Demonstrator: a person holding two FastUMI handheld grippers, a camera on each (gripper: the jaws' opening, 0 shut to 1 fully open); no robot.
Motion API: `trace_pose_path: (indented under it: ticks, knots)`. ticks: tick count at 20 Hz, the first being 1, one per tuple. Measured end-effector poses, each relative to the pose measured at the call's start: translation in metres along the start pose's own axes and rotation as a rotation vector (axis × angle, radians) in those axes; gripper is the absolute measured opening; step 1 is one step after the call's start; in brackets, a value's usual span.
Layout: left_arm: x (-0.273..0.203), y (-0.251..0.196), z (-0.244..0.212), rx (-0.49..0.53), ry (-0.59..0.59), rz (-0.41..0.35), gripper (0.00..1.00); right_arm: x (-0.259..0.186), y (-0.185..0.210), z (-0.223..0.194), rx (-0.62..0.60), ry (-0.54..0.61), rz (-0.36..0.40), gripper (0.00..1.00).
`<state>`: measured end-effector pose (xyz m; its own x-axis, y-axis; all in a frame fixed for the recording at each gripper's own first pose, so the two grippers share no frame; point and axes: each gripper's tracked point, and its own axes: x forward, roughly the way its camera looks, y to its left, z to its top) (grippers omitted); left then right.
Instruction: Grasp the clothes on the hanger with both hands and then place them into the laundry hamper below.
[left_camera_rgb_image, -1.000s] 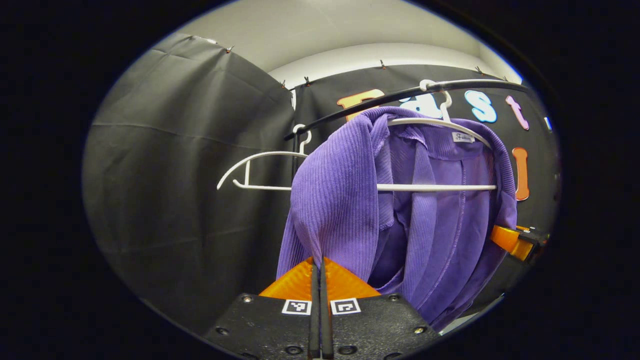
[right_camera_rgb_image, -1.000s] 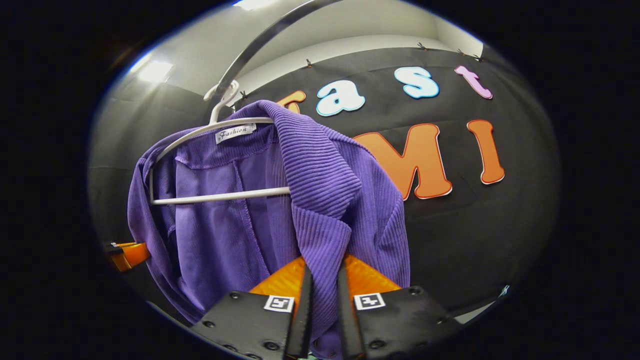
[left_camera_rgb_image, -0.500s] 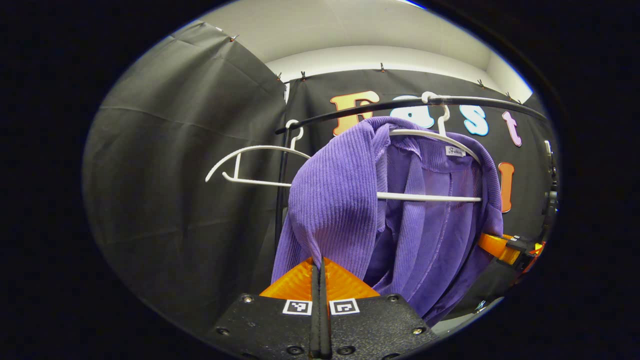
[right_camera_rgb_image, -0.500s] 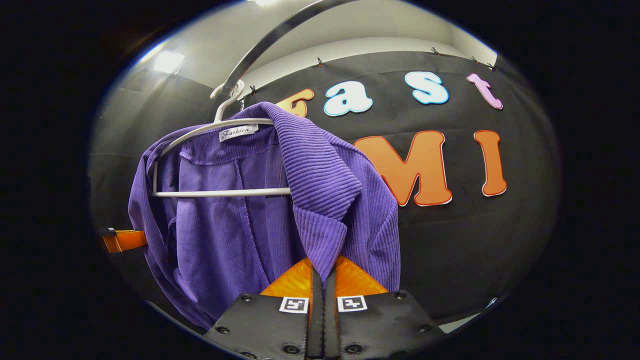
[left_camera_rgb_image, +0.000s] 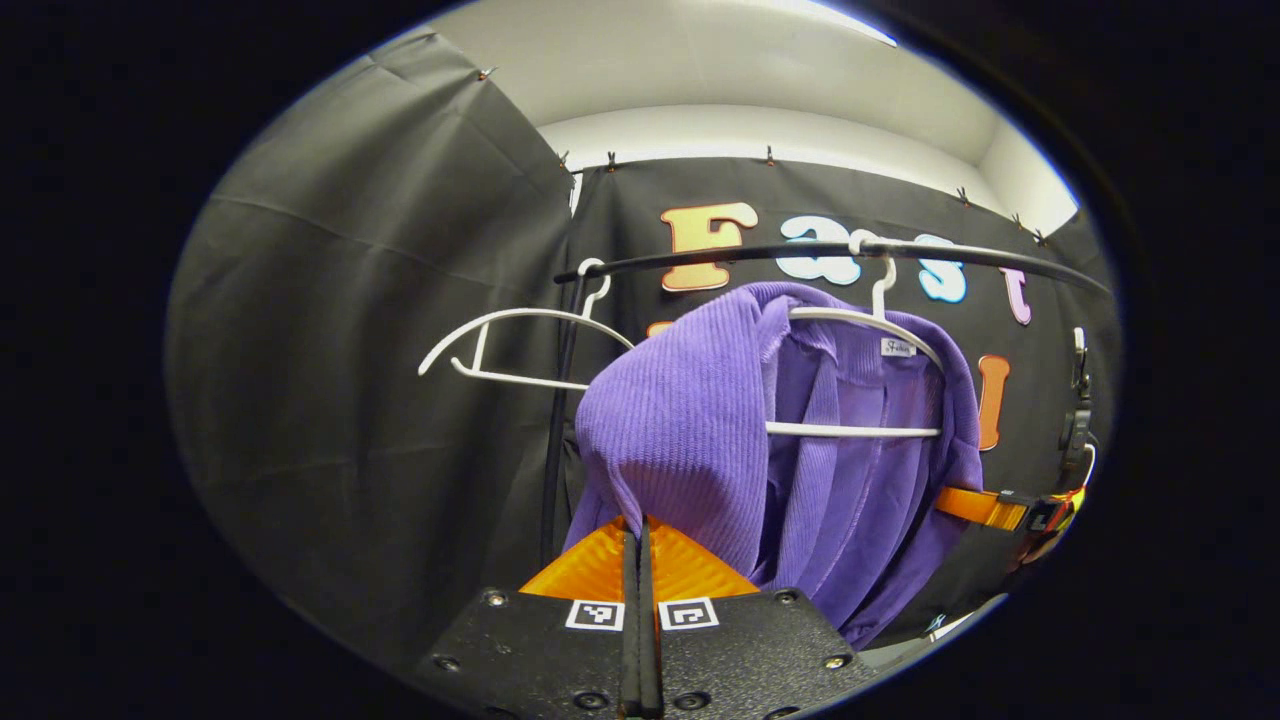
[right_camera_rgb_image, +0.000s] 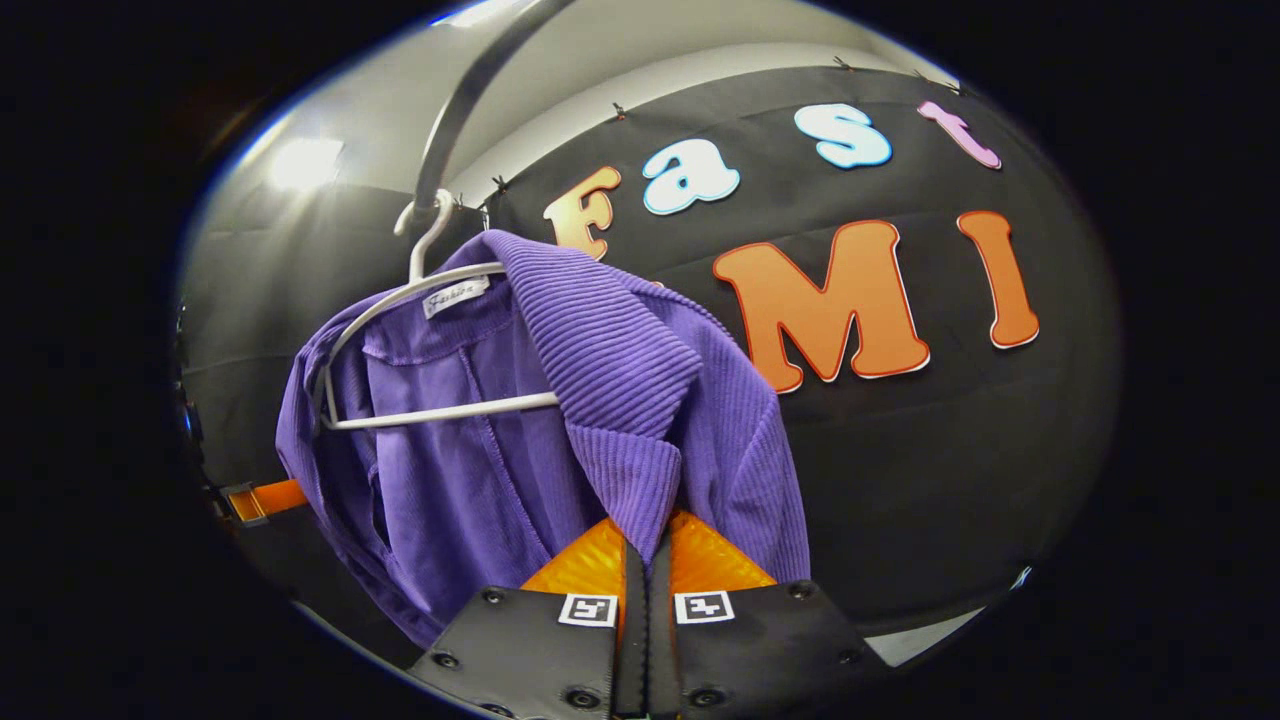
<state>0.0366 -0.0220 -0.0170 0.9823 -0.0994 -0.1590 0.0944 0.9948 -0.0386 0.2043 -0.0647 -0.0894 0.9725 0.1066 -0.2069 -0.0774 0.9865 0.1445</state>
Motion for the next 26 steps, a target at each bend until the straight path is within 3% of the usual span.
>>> trace_pose_path:
  ticks: [4, 5, 6, 9, 10, 11, 15, 16, 17, 20, 26]
  knots:
    - [-0.012, 0.029, 0.036, -0.022, -0.055, 0.040, 0.00, 0.002, -0.017, 0.010, 0.063, 0.060, -0.003, 0.08]
    - [-0.014, 0.036, 0.045, -0.012, -0.069, 0.052, 0.00, 0.001, -0.020, 0.014, 0.077, 0.068, -0.004, 0.03]
    - [-0.015, 0.042, 0.055, 0.000, -0.088, 0.067, 0.00, 0.001, -0.024, 0.018, 0.093, 0.071, -0.003, 0.08]
    - [-0.013, 0.051, 0.075, 0.019, -0.117, 0.093, 0.00, 0.003, -0.038, 0.030, 0.135, 0.075, -0.027, 0.08]
    - [-0.011, 0.052, 0.078, 0.016, -0.112, 0.097, 0.00, 0.005, -0.042, 0.034, 0.146, 0.077, -0.030, 0.03]
    - [-0.010, 0.058, 0.082, 0.018, -0.111, 0.109, 0.00, 0.005, -0.044, 0.038, 0.159, 0.080, -0.029, 0.08]
    - [-0.006, 0.079, 0.107, 0.053, -0.156, 0.171, 0.00, 0.010, -0.053, 0.054, 0.234, 0.093, -0.011, 0.08]
    - [-0.005, 0.083, 0.112, 0.044, -0.169, 0.177, 0.00, 0.010, -0.058, 0.057, 0.257, 0.094, -0.018, 0.03]
    - [-0.005, 0.089, 0.117, 0.032, -0.175, 0.180, 0.00, 0.012, -0.062, 0.061, 0.272, 0.088, -0.029, 0.08]
    - [0.002, 0.101, 0.127, 0.012, -0.194, 0.208, 0.00, 0.017, -0.064, 0.071, 0.288, 0.089, -0.026, 0.08]
    - [0.025, 0.103, 0.145, 0.079, -0.220, 0.244, 0.00, 0.024, -0.075, 0.100, 0.420, 0.071, 0.045, 0.08]
